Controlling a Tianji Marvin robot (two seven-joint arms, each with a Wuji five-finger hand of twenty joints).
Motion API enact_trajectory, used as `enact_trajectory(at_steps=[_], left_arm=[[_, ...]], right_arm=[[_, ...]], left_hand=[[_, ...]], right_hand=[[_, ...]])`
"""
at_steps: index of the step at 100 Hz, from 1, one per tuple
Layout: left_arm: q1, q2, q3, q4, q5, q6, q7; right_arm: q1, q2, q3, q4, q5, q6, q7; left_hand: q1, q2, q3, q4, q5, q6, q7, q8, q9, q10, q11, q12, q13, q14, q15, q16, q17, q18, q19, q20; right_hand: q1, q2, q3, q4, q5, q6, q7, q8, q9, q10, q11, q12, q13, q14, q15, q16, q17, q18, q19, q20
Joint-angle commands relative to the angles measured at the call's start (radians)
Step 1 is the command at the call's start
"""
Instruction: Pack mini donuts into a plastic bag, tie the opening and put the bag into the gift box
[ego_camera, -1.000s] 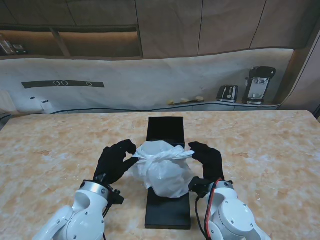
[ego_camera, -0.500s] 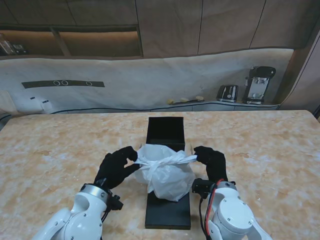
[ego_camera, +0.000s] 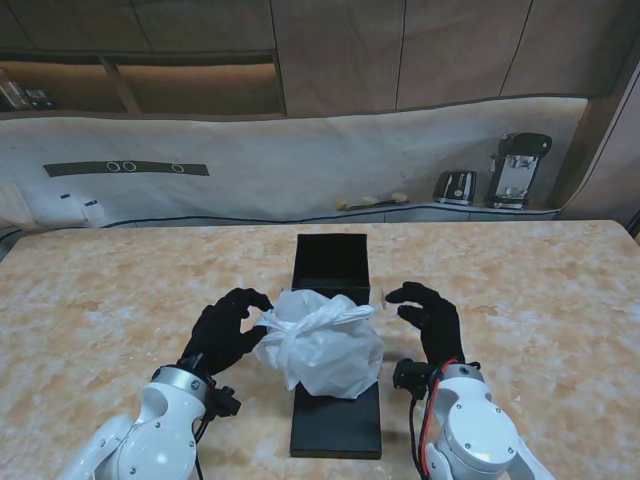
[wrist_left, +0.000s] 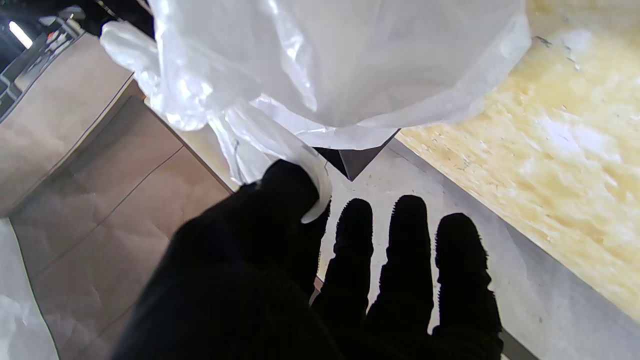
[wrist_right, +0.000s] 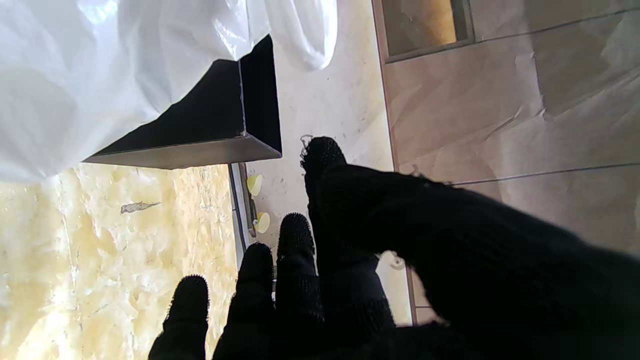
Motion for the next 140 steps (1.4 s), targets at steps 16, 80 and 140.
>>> enact_trajectory(at_steps=[16,80,140], left_arm=[[0.026,-0.001,-0.021,-0.021,-0.022,-0.025,-0.038],[0.017,-0.001,-0.004,-0.021,-0.036,-0.023,-0.046],[0.041,-0.007,0.002,-0.033,-0.037,-0.031,-0.012]], right_arm=[[-0.035,0.028,0.033,-0.007,-0.048,-0.055,0.099],[0.099,0.193,0.092,0.053,-0.515,-0.310,0.619],[0.273,0.242,-0.081,0.118,-0.772,-0.397,0.741]], left_hand=[[-0.114,0.005,0.074,0.048,0.027,-0.009,-0.096,-0.015,-0.034,-0.020,-0.057,-0.035,-0.037,-0.033,-0.072,-0.042,-0.033,0.002,-0.067,-0.027],[-0.097,-0.027,0.057,0.042,0.029,-0.016,-0.069,0.038,0.001,-0.021,-0.042,-0.019,-0.011,-0.020,-0.057,-0.027,-0.009,0.004,-0.051,-0.003],[0.020,-0.130,-0.022,0.019,0.140,-0.116,0.242,0.054,0.440,-0.040,-0.018,0.313,0.330,0.016,0.207,0.102,0.278,0.034,0.239,0.060]], right_hand=[[-0.106,-0.003,-0.054,0.066,-0.126,-0.092,-0.107,-0.002,-0.078,-0.001,-0.057,-0.058,-0.010,-0.028,-0.131,-0.061,0.014,-0.006,-0.062,-0.083],[-0.277,0.157,-0.662,-0.270,-0.554,-0.150,-0.365,-0.282,-0.212,0.027,-0.346,-0.174,-0.053,0.027,-0.435,-0.157,0.038,0.059,-0.185,-0.284],[-0.321,0.181,-0.671,-0.309,-0.648,-0.160,-0.455,-0.300,-0.230,0.049,-0.489,-0.223,-0.066,0.052,-0.484,-0.180,0.053,0.092,-0.242,-0.340]])
